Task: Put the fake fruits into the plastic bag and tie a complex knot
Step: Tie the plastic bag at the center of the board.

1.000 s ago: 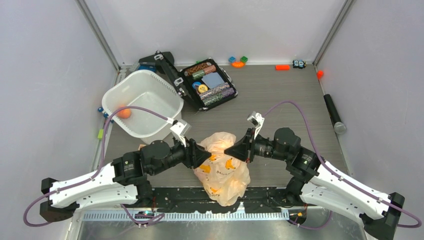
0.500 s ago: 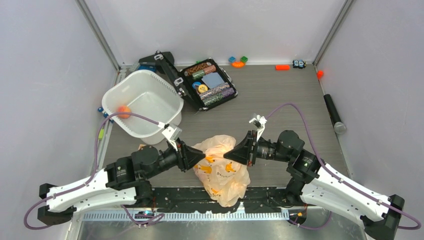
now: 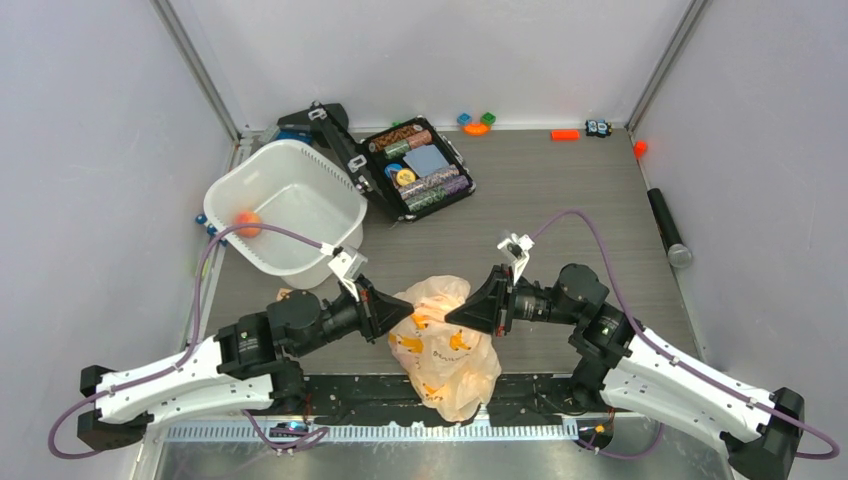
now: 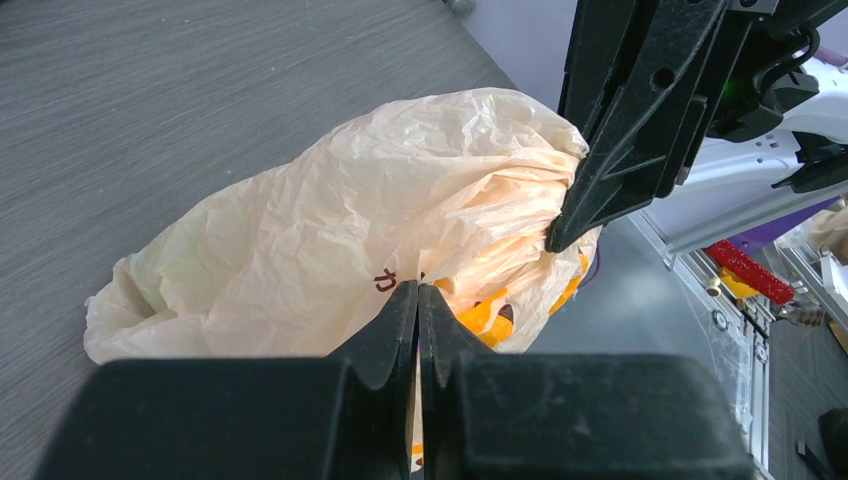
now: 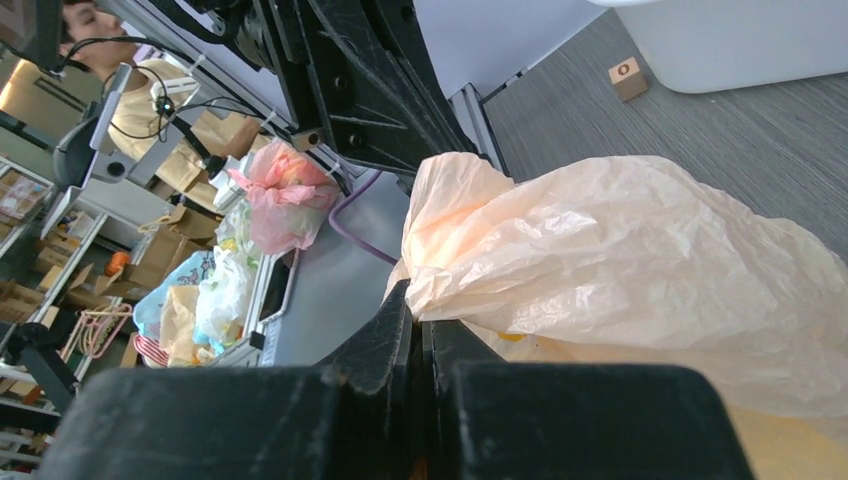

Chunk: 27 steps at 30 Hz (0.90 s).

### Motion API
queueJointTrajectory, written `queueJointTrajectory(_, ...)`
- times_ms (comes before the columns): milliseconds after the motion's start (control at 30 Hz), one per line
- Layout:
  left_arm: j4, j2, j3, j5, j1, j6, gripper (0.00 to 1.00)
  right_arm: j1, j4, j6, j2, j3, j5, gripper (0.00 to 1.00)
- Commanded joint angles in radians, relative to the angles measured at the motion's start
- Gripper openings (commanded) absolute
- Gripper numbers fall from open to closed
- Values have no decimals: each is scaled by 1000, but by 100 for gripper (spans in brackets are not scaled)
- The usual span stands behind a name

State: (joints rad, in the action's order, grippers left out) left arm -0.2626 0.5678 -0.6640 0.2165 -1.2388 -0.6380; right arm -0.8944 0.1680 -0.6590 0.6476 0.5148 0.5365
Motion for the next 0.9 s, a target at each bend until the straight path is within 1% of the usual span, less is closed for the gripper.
queueJointTrajectory(0,95,3,20,-1,-4,17,3,3,166,-72,-20,-15,39,5)
queueJointTrajectory(167,90,-19,53,28,-4,20,3,6,225,-118,-30,-34,55,5)
queueJointTrajectory(300,148,-49,105,28,-3,6,3,8,266,-149,-41,-53,53,5)
queueJointTrajectory(400,201,-24,112,-14,-3,7,3,8,283,-159,-40,-64,53,5)
queueJointTrajectory(600,256,99,59,-90,-4,36,2,8,320,-178,-32,-77,59,5)
queueJointTrajectory(667,301,122,53,-108,-4,44,2,8,325,-185,-34,-79,58,5)
queueJointTrajectory(733,329,128,56,-122,-3,48,2,8,315,-179,-36,-79,54,5)
queueJointTrajectory(867,413,95,91,-172,-3,52,7,9,255,-141,-40,-83,28,5)
